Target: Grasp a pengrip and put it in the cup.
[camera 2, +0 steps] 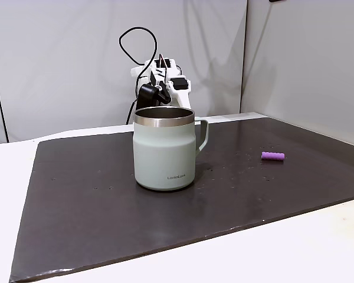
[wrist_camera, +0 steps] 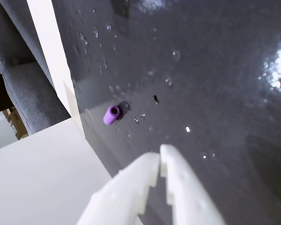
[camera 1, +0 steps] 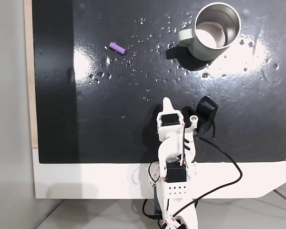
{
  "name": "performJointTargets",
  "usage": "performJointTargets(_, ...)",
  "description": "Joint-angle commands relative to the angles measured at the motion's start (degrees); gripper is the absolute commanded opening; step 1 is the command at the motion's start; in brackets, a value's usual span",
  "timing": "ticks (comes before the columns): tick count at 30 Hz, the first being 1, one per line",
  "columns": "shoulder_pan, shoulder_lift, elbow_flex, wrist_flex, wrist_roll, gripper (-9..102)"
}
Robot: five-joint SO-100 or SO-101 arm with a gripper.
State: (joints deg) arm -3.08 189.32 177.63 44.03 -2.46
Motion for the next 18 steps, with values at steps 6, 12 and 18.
performJointTargets(6,-4.4,0.6,0.0,0.0,-4.0,0)
performJointTargets(12,-4.9,0.6,-0.7,0.7,-4.0,0)
performJointTargets(18,-5.9,0.6,-9.0,7.6,-3.1,0)
